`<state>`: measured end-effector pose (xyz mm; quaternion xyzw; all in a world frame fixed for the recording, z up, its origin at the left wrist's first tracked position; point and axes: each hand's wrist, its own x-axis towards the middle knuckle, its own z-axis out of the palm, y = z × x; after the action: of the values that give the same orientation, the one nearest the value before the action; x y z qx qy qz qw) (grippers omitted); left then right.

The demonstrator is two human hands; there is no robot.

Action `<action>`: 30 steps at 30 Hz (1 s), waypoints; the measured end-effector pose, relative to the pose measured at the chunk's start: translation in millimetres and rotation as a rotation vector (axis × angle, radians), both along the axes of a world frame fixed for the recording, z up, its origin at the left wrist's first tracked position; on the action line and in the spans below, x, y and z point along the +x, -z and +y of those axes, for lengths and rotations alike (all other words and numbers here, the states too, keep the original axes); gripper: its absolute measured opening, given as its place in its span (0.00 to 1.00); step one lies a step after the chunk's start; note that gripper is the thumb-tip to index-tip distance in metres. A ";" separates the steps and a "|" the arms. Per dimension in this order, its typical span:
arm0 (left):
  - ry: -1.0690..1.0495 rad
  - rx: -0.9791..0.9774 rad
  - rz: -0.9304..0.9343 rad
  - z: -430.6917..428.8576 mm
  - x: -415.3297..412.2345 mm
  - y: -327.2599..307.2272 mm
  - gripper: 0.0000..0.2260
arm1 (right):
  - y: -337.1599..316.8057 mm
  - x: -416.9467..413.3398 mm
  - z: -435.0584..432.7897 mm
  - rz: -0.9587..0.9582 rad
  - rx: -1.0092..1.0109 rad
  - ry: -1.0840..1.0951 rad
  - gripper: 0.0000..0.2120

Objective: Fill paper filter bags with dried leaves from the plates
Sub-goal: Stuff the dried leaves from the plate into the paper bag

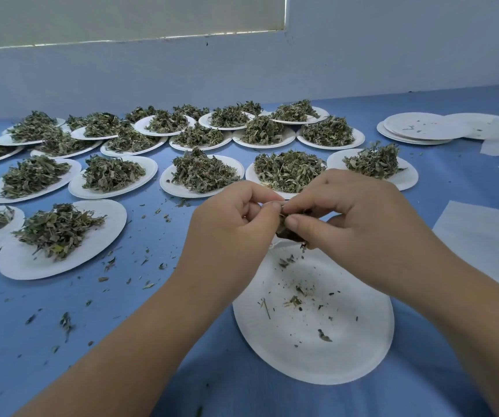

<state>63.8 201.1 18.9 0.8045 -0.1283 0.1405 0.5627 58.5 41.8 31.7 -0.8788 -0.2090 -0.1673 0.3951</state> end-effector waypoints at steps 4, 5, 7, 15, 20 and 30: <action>0.016 -0.032 0.025 0.5 1.1 0.5 0.07 | 0.9 -0.2 4.2 -0.050 -0.029 0.032 0.06; 0.025 -0.032 0.029 0.4 0.8 0.4 0.07 | 1.7 -0.8 5.4 -0.052 -0.029 0.044 0.05; 0.044 -0.022 0.031 -0.4 -0.7 -0.3 0.07 | 3.6 -1.6 7.2 -0.047 -0.023 0.083 0.05; 0.032 -0.007 0.015 -0.2 -0.2 -0.2 0.07 | -0.3 -3.0 2.5 0.002 0.075 0.057 0.07; 0.033 -0.019 0.016 -0.2 0.0 0.7 0.06 | 0.4 0.6 2.2 0.004 0.136 0.063 0.10; 0.026 -0.033 0.015 5.1 1.3 -0.6 0.06 | -4.5 -3.7 1.3 -0.049 0.105 0.025 0.05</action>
<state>65.0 206.2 19.5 0.7942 -0.1324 0.1292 0.5788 54.8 43.1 36.2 -0.8550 -0.1986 -0.2043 0.4334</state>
